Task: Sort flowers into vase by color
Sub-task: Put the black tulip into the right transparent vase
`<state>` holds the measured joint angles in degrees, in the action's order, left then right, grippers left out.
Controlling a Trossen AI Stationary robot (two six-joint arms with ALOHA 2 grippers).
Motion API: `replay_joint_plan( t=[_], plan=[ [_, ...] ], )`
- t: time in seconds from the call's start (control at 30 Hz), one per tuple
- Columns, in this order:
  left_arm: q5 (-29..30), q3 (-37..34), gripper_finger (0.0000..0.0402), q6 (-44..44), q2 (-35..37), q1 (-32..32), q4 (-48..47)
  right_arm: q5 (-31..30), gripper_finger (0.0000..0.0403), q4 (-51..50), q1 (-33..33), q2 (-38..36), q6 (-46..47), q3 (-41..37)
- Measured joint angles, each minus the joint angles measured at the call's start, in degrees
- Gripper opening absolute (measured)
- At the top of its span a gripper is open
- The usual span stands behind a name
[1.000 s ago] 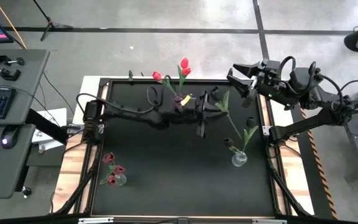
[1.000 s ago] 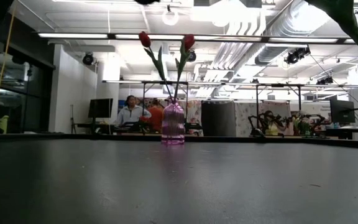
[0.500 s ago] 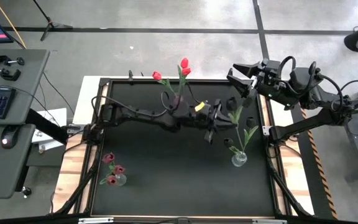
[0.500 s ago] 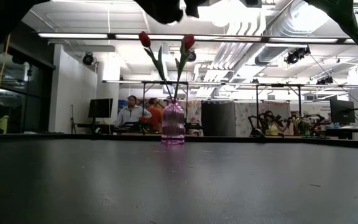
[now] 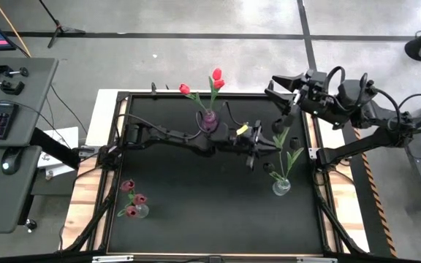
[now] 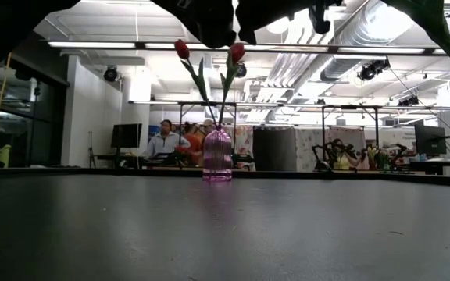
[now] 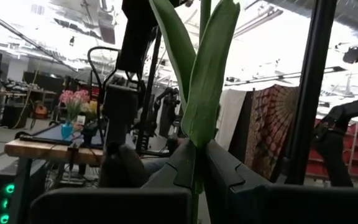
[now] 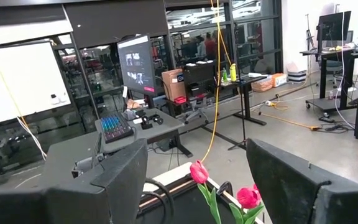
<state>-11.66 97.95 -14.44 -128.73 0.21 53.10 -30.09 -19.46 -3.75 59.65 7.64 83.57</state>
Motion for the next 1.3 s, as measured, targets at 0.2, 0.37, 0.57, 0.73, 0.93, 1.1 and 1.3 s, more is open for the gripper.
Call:
replay_joint_plan(
  t=[0.2, 0.37, 0.57, 0.73, 0.93, 1.1, 1.3],
  plan=[
    [0.66, 0.01, 0.0, 0.62, -1.78, 0.02, 0.21, 0.02, 0.0263, -0.01, 0.0, 0.82, -0.04, 0.0],
    [2.2, 0.13, 0.0, 1.05, -3.42, 0.0, 1.21, 0.0, 0.0263, 0.02, -0.02, 1.11, 0.02, 0.0],
    [2.53, 0.07, 0.0, 0.73, -3.69, -0.19, 0.94, 0.0, 0.0263, -0.08, -0.01, 1.19, 1.09, 0.0],
    [2.72, 0.07, 0.0, -0.09, -3.69, -0.24, 3.89, 0.0, 0.0263, -0.16, 0.0, 1.19, 1.33, 0.0],
    [2.96, 0.07, 0.0, -0.89, -3.69, -0.87, 4.6, 0.0, 0.0263, -0.03, 0.0, 1.19, 1.33, 0.0],
    [3.91, 0.11, 0.0, 2.27, -4.67, -1.53, 4.24, 0.0, 0.0263, -0.03, 0.0, 1.19, 1.33, 0.0],
    [3.18, 5.81, 0.0, -2.84, -9.92, -1.52, 4.24, 0.0, 0.0263, -0.03, -0.01, 1.19, 1.35, 0.0]
  ],
)
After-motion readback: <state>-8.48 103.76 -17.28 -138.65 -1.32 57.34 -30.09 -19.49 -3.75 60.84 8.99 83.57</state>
